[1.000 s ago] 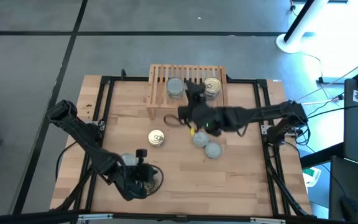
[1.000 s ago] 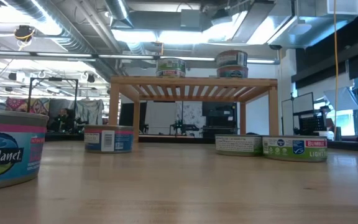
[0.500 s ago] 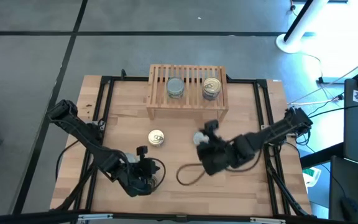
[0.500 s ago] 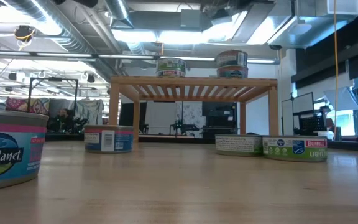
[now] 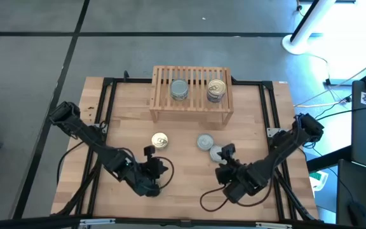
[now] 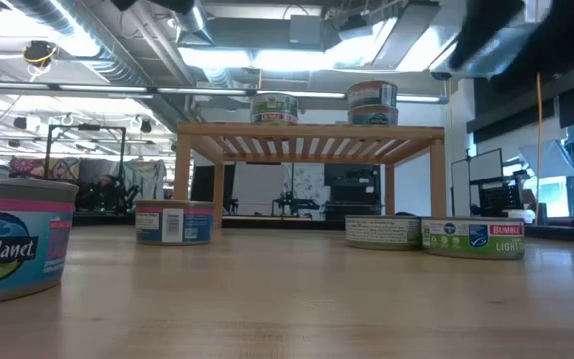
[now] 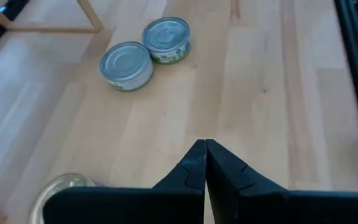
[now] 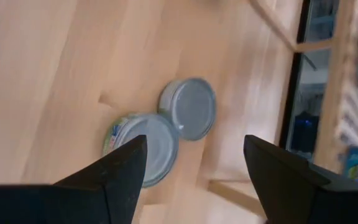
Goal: Stack canned seafood by type on shelf
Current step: Put the green white tuna can on the shelf aligned with the other green white tuna can
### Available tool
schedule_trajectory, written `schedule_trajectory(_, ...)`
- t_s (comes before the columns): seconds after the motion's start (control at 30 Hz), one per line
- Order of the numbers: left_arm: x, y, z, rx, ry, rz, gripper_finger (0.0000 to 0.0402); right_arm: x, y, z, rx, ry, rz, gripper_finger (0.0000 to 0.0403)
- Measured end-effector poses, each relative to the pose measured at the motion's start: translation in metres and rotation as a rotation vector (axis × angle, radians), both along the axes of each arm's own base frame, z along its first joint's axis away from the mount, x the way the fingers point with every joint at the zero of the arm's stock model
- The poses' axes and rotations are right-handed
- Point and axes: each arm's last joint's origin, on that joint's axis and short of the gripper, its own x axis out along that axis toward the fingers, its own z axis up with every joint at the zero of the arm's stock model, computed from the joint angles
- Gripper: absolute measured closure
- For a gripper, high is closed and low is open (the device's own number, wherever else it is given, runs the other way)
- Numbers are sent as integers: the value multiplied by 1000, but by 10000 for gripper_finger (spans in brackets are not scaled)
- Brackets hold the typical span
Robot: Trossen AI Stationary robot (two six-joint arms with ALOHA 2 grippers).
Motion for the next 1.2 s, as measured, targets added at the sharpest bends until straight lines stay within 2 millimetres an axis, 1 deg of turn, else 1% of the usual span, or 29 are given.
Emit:
schedule_trajectory(0.2, 6, 10, 0, 19, 7, 19, 398, -5, -5, -39, 56, -3, -13, 134)
schedule_trajectory(0.3, 9, 14, 0, 19, 7, 34, 398, -17, -14, -49, 72, -3, -17, 134)
schedule_trajectory(0.4, 11, 18, 0, 21, 8, 46, 398, -32, -28, -47, 112, -67, -44, 134)
schedule_trajectory(0.53, 14, 23, 0, 22, 9, 61, 398, -52, -45, -39, 204, -172, -60, 134)
schedule_trajectory(0.6, 15, 26, 0, 22, 8, 73, 398, -61, -52, -40, 239, -207, -57, 134)
schedule_trajectory(0.8, 28, 39, 0, -8, -25, 119, 398, -83, -68, -51, 332, -188, -30, 134)
schedule_trajectory(0.97, 38, 47, -1, -23, -31, 93, 398, -90, -72, -56, 450, -269, -3, 134)
schedule_trajectory(1.1, 38, 49, -3, 32, 2, 53, 398, -89, -71, -57, 539, -349, 57, 134)
schedule_trajectory(1.2, 36, 49, -4, 91, 38, 4, 398, -86, -69, -58, 545, -419, 70, 134)
